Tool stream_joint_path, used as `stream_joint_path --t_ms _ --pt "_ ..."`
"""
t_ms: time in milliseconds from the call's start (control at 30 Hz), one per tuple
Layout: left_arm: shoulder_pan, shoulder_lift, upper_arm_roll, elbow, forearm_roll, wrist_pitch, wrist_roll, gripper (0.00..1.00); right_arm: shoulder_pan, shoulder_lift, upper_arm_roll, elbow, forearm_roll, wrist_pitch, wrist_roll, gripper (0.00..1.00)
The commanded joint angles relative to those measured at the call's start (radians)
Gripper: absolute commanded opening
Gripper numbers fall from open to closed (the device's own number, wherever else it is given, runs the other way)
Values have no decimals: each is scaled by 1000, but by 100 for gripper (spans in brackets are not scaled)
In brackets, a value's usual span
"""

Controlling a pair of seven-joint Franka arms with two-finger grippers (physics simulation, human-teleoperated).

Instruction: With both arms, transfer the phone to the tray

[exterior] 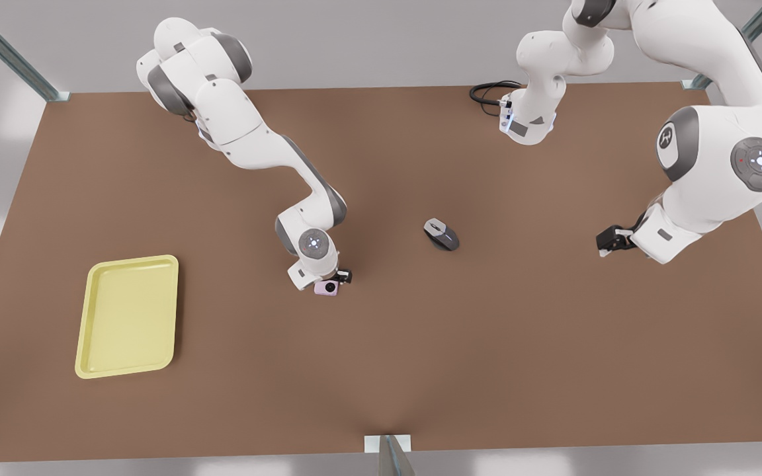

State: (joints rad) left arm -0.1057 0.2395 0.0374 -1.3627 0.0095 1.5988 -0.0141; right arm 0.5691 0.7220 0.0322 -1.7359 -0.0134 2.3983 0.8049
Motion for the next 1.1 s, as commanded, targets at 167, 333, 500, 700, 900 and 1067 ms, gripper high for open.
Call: stream_joint_path --t_ms 167,333,500,700,900,1067 --pt "0 -2 -1 1 0 0 -3 100 -2 -1 -2 2 1 -1 -64 90" --pt "0 0 -1 1 0 1 -1 100 0 -1 -3 2 1 -1 -62 84" --pt "0 -2 1 1 0 1 0 100 0 -4 -3 2 1 -2 -64 80" --pt "0 -2 -1 1 0 0 0 100 -3 -23 -5 1 1 -22 -79 78" --pt "0 -2 -1 1 -2 -3 -1 100 -98 -82 -29 -43 1 -73 -291 78" --pt "-2 -2 -1 -1 -2 -6 -1 100 -308 -179 -31 -143 0 -82 -512 78"
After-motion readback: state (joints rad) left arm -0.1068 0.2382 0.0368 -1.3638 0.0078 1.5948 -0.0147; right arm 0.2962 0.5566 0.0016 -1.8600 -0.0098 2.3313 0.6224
